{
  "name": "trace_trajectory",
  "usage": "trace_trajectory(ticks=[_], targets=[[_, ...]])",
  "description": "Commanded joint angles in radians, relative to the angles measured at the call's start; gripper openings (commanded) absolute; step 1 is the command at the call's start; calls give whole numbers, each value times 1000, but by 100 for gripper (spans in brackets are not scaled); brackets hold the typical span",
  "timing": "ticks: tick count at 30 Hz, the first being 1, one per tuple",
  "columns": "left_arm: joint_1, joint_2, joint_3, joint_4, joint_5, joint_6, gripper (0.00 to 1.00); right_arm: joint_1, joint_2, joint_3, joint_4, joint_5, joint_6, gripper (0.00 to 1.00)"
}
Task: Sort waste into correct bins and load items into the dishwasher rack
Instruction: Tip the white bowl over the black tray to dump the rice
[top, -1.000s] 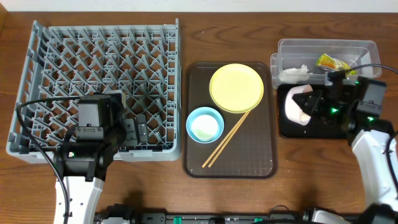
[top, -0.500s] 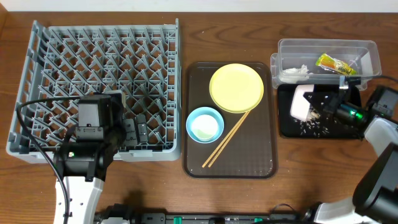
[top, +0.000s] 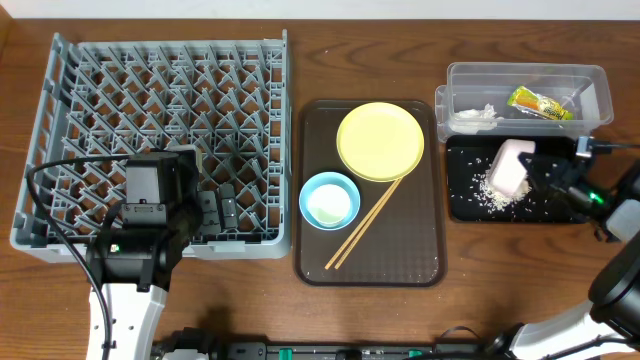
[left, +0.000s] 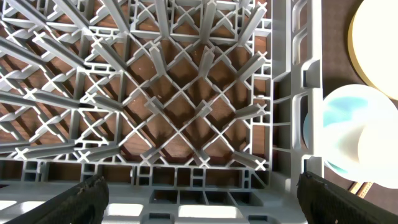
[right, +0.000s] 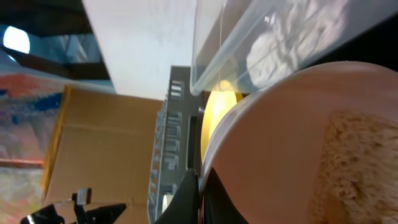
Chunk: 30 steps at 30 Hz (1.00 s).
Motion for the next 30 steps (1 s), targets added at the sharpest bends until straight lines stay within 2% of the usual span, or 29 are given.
trace_trajectory(ticks=[1,9,13,30], targets=[[5,-1,20,-3,2,-8,98,-58,8,15,31,-117,23,1],[5,-1,20,-3,2,-8,98,-164,8,15,72,-150,85,1],[5,-1,20,-3,2,-8,98,-171,8,15,72,-150,85,1],[5,-1,19,-3,2,-8,98,55,8,15,68,-150,86,1]])
